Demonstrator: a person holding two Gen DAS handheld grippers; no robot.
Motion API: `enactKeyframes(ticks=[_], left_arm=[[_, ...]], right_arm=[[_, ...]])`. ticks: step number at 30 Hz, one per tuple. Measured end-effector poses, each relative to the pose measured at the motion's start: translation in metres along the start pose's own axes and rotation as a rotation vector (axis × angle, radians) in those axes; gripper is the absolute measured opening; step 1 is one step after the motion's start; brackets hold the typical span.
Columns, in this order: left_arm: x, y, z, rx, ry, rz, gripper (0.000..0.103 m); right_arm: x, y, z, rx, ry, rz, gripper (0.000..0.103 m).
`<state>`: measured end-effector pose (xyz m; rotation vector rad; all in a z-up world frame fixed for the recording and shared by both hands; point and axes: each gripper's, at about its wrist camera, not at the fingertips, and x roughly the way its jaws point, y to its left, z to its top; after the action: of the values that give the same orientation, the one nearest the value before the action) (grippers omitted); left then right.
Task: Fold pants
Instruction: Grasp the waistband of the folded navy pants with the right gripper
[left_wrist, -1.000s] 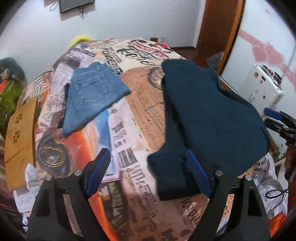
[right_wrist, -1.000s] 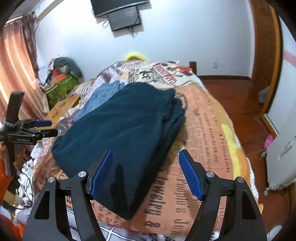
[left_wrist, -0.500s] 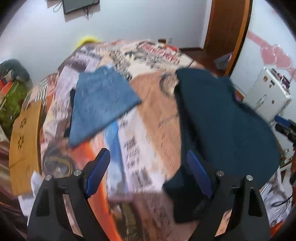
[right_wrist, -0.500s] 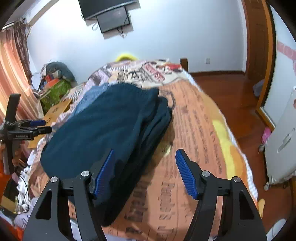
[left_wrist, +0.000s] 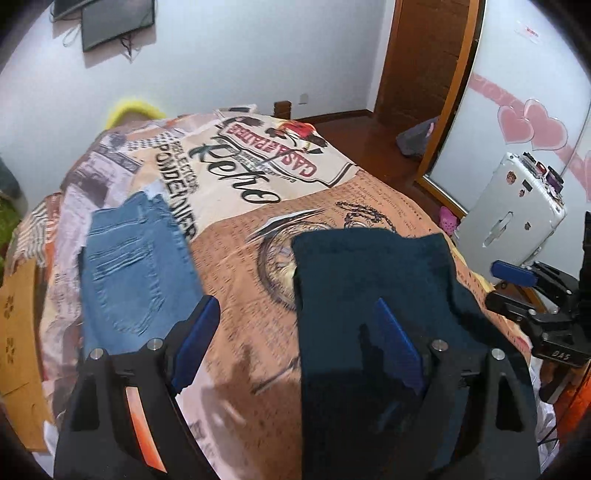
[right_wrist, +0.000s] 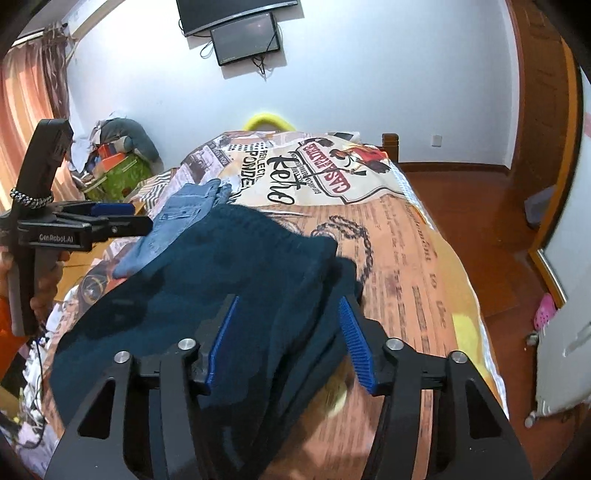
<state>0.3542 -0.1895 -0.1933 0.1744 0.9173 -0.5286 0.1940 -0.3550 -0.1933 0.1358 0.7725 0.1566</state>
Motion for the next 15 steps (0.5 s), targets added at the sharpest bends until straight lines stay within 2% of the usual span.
enactKeyframes(ticks=[1,3,7,9,11,15], left_arm=[[0.008,0.001,0.004,-0.003,0.01,-0.012,0.082],[0.024,0.003,0.008,-0.009,0.036,-0.039,0.069],[0.052,0.008,0.013,-0.019,0.088,-0.089,0.051],[0.062,0.01,0.013,-0.031,0.108,-0.128,0.033],[0.069,0.011,0.014,-0.04,0.116,-0.141,0.028],[0.065,0.006,0.019,-0.017,0.082,-0.125,0.02]], right_arm=[[0.006,-0.002,0.003,0.002,0.005,0.004,0.047],[0.018,-0.007,0.007,0.009,0.016,0.012,0.046],[0.041,-0.014,0.01,0.026,0.054,0.039,0.032],[0.048,-0.018,0.01,0.03,0.062,0.038,0.029],[0.05,-0.02,0.008,0.029,0.048,0.025,0.019],[0.044,-0.024,0.01,0.018,0.011,0.032,0.014]])
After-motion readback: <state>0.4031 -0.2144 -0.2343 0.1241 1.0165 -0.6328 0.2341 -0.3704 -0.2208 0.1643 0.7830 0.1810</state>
